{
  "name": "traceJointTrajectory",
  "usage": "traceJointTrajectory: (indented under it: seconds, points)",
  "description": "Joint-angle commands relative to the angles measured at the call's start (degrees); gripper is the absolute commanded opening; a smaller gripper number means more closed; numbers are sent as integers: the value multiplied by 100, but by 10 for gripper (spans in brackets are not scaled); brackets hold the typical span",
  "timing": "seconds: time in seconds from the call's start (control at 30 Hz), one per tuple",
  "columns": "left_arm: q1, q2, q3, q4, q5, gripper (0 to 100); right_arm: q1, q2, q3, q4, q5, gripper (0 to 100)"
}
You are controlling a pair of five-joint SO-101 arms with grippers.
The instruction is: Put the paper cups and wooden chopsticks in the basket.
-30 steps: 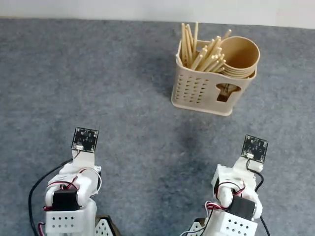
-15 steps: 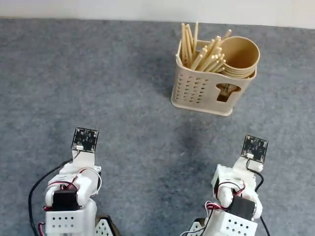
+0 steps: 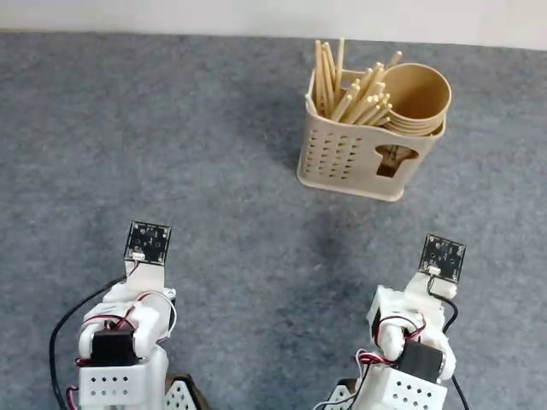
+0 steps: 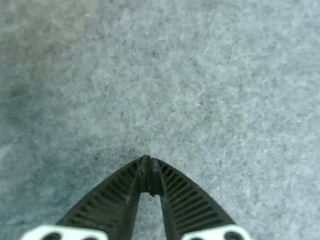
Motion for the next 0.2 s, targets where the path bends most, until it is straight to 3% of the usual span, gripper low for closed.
traceJointTrajectory:
  seconds: [0.0, 0.17]
  points:
    - [-66, -40, 110, 44, 44, 14, 31, -66, 673, 31, -35, 6]
    - [-66, -40, 110, 44, 44, 14, 31, -66, 673, 31, -35, 6]
